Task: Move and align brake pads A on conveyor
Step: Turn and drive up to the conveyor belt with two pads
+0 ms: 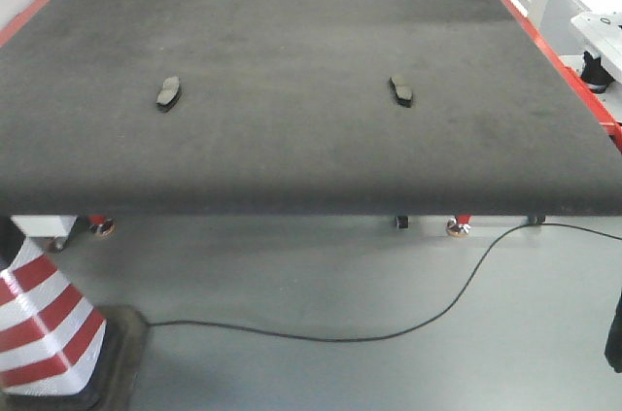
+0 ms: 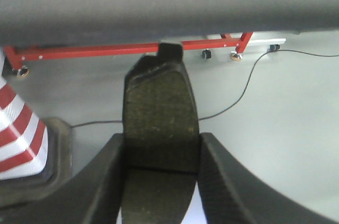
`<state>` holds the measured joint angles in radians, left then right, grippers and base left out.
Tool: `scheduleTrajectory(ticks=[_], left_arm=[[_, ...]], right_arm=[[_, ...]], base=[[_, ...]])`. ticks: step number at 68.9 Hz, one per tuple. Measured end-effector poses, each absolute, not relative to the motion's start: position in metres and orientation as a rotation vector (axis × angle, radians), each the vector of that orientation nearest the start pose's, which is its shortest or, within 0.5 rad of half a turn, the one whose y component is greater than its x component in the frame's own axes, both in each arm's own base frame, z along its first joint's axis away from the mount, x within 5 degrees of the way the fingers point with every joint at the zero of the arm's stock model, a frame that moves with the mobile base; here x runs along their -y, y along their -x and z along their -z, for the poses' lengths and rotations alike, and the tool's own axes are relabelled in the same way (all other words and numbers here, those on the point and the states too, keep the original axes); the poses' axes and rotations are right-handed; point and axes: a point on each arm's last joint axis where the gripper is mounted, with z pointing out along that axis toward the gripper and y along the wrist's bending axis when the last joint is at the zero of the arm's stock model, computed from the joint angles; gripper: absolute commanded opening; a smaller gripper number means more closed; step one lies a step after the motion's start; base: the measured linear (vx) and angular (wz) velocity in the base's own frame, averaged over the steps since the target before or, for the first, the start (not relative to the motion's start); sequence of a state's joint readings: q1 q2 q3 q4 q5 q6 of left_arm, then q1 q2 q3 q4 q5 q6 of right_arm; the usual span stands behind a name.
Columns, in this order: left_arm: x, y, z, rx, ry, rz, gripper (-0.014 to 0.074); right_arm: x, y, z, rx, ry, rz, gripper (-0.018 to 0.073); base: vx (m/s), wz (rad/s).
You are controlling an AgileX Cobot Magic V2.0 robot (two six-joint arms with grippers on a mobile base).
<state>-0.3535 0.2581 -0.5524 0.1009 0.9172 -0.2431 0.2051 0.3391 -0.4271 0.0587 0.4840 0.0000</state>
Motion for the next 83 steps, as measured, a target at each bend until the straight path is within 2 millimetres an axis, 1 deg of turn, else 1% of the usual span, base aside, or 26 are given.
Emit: scheduleTrajectory(ticks=[57,83], left_arm=[[0.0068,-0.0395,-0.3,-2.107,-0.133,0.237,-0.0006],[0.0068,-0.0395,-0.3,-2.107,-0.133,0.237,-0.0006]], right_arm=[[-0.018,-0.0742,-0.291,-1.877,0.163,-0.202,-0.0004],[-0.018,-0.0741,-0.291,-1.878,0.163,-0.202,-0.0004]], base=[[0.39,0.0],[0.32,0.01]])
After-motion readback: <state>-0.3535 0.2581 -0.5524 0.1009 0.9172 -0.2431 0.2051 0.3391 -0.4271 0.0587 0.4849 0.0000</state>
